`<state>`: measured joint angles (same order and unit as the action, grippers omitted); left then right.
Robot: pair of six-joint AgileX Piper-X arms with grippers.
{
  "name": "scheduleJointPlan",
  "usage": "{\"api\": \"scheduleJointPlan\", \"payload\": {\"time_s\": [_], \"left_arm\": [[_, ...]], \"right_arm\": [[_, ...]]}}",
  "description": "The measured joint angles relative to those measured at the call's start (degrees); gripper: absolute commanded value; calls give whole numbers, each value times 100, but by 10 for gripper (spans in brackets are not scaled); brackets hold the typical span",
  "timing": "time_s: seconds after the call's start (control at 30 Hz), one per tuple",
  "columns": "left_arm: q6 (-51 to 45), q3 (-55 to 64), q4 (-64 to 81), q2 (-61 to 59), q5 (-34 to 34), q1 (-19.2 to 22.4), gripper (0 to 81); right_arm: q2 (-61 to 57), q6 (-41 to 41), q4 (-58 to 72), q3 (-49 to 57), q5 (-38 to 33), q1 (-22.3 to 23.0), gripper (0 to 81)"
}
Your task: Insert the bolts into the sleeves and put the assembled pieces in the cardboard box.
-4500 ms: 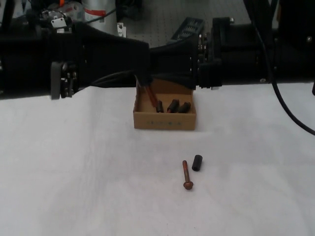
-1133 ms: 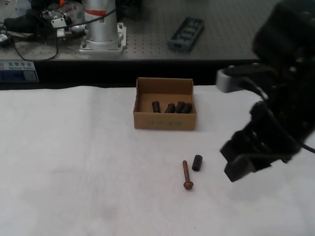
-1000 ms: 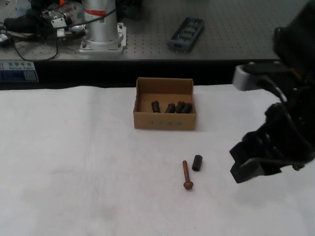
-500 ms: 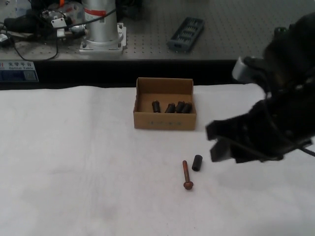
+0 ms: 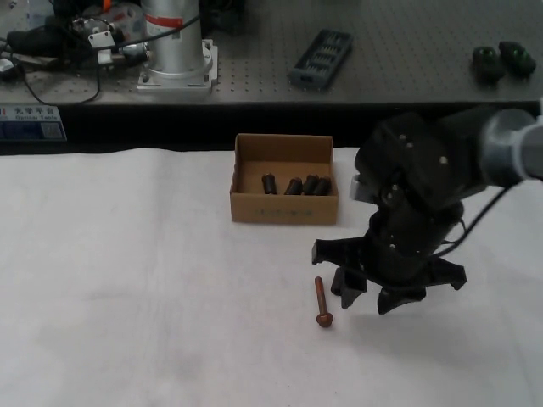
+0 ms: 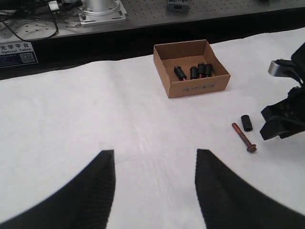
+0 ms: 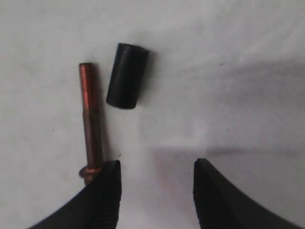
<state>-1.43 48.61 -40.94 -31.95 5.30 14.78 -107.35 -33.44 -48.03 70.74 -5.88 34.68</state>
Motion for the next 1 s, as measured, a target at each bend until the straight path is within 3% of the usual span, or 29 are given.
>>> {"api": "scheduleJointPlan", "payload": {"time_s": [0.17,0.33,1.0], "left_arm": [[0,0,0,0,0,0,377],[0,0,0,-62,0,0,377],[0,0,0,-132,0,0,377]], "right_arm": [[-362,-379,-37,518,9,-4,356],[-360,-859,211,640,9,-4,270],[-537,-1230,669,656,254,-4,268]]}}
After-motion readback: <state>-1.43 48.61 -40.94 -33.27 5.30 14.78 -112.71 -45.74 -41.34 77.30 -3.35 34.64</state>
